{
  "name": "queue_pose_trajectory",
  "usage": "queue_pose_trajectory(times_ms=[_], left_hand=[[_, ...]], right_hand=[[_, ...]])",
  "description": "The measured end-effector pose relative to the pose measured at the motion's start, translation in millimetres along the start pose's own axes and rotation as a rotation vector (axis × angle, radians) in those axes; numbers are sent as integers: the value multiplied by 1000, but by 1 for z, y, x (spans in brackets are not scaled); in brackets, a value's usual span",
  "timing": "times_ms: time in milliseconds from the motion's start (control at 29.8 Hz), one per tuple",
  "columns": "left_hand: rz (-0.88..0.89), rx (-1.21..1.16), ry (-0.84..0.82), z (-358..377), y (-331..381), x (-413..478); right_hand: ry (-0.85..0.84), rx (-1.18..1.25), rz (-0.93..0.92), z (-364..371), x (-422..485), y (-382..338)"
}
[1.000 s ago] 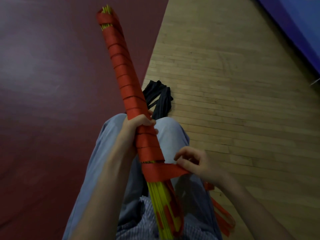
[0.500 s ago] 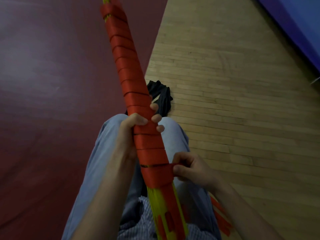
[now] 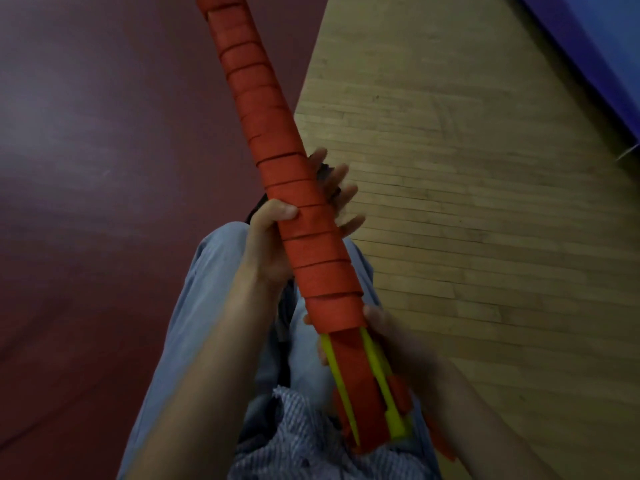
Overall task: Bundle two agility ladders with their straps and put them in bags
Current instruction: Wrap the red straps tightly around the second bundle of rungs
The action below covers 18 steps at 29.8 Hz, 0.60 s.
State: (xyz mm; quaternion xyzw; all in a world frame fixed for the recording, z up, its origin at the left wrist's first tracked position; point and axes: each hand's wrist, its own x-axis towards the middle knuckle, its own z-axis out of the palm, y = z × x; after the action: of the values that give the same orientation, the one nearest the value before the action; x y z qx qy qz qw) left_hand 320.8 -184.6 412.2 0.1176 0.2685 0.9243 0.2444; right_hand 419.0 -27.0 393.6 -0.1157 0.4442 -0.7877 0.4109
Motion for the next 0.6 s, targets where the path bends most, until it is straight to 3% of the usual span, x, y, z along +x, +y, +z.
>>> queue_pose_trajectory(times_ms=[34,101,202,269,336,403,470,605], left_hand=[[-68,115,7,-4,2,-4],[-184,290,274,-12,1,-8],[-223,435,676,-17,-19,-13],[-211,496,726,-17,-30,-15],[-236,434,664,-19,-34,-24],[-217,212,493,-22,-36,-29],[-209,38,336,-22,-37,-26],[-145,-57,134,-14,-27,-12]], right_hand=[[160,-110,21,-2,2,0],[362,-405,51,-8,6,2],[483,-616,123,-3,11,15],[483,-690,141,1,9,18],[402,-891,196,-4,6,14],[345,-1070,219,-13,3,9],[335,-1055,188,-19,2,7],[288,-897,110,-26,-8,0]])
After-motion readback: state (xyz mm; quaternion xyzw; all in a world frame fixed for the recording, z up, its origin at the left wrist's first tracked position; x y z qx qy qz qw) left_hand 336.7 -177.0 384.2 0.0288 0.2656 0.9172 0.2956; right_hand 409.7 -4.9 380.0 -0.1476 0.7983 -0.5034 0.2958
